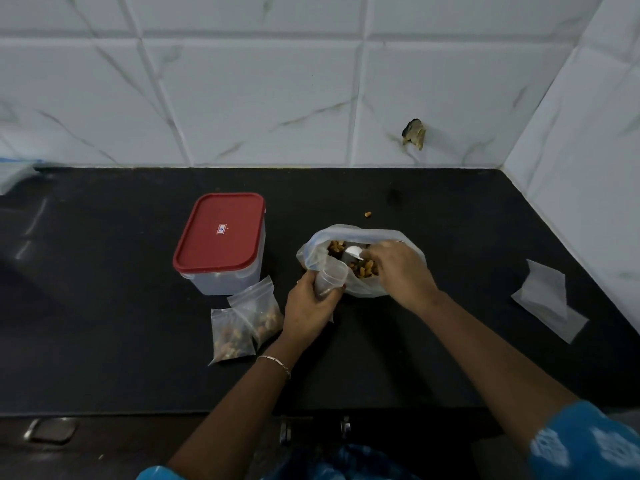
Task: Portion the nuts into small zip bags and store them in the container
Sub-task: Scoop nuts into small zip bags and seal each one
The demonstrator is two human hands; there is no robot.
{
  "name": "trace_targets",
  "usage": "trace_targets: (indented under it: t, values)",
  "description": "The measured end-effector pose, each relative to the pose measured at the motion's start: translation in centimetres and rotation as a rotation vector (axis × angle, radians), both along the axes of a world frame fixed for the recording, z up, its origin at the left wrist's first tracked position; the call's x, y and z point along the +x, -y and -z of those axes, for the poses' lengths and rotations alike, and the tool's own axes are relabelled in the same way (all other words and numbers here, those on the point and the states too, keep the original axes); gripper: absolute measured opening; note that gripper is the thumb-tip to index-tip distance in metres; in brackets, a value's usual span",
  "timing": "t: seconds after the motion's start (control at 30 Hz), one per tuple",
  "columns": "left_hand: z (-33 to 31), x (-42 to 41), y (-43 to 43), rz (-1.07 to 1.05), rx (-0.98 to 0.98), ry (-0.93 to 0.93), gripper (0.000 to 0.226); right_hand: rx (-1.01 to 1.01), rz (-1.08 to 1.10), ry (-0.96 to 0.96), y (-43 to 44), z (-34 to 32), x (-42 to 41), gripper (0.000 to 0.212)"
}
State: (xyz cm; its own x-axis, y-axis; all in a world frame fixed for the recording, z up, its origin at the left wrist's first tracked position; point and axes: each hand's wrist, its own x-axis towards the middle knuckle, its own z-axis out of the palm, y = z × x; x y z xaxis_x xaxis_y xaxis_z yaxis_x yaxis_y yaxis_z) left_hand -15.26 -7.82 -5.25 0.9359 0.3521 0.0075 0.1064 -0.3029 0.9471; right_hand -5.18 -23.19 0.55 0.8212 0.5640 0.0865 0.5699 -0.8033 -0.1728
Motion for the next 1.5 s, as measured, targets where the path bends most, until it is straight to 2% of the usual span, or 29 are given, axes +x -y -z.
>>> trace_targets:
  t: [0.07, 0.13, 0.27, 0.37, 0.5, 0.6, 0.67, 0.77, 0.9, 1.0, 1.13, 1.23, 1.33, 1.43, 1.5]
  values:
    - [-0.1, -0.4, -0.1, -0.001, 0.005, 0.001, 0.022, -0.115, 0.031, -0.079, -1.9, -0.4, 1.0, 0.036]
    - [-0.2, -0.6, -0.2, 0.016, -0.007, -0.011, 0.022, -0.106, -0.024, 0.025, -2.7, -0.2, 1.3, 0.035]
    - [-0.2, -0.5, -0.7, 0.029, -0.013, -0.059, 0.026, -0.002, -0.073, 0.04, -2.3, 1.8, 2.0, 0.029]
    - [-0.5, -0.5, -1.1, 0.059, 0.0, -0.099, 0.029, 0.113, 0.032, -0.032, -2.2, 2.4, 2.3, 0.026]
    - [-0.9, -0.5, -1.3, 0.096, -0.044, -0.14, 0.03, 0.339, 0.017, -0.118, -1.1, 1.8, 2.0, 0.025]
    - [-1.0, -0.6, -1.4, 0.13, -0.06, -0.148, 0.029, 0.431, 0.009, -0.256, 0.1, 1.6, 2.6, 0.026]
    - [-1.2, -0.7, -1.4, 0.139, -0.064, -0.146, 0.03, 0.469, 0.008, -0.266, 0.5, 1.5, 2.8, 0.027]
    - [-1.4, -0.8, -1.4, 0.148, -0.082, -0.152, 0.026, 0.439, -0.012, -0.166, 0.1, 1.7, 2.6, 0.026]
    - [-1.3, -0.8, -1.6, 0.167, -0.092, -0.157, 0.023, 0.268, -0.032, -0.113, -1.2, 2.1, 2.4, 0.025]
    - [-1.1, -0.8, -1.6, 0.18, -0.096, -0.162, 0.024, 0.375, -0.014, -0.191, -0.9, 2.2, 2.8, 0.025]
    - [-0.6, -0.7, -1.7, 0.194, -0.106, -0.183, 0.025, 0.486, 0.001, -0.414, 0.1, 2.1, 3.2, 0.031]
    - [-0.5, -0.6, -1.6, 0.211, -0.098, -0.202, 0.025, 0.575, 0.096, -0.549, 0.3, 2.1, 2.7, 0.028]
    - [-0.1, -0.5, -1.5, 0.243, -0.092, -0.213, 0.028, 0.661, 0.3, -0.665, 0.0, 2.3, 2.1, 0.025]
    - [0.3, -0.5, -1.4, 0.268, -0.078, -0.208, 0.056, 0.76, 0.55, -0.82, -0.4, 2.6, 1.3, 0.024]
    - [0.1, -0.6, -1.2, 0.278, -0.074, -0.197, 0.065, 0.82, 0.629, -0.874, -0.7, 2.6, 0.9, 0.023]
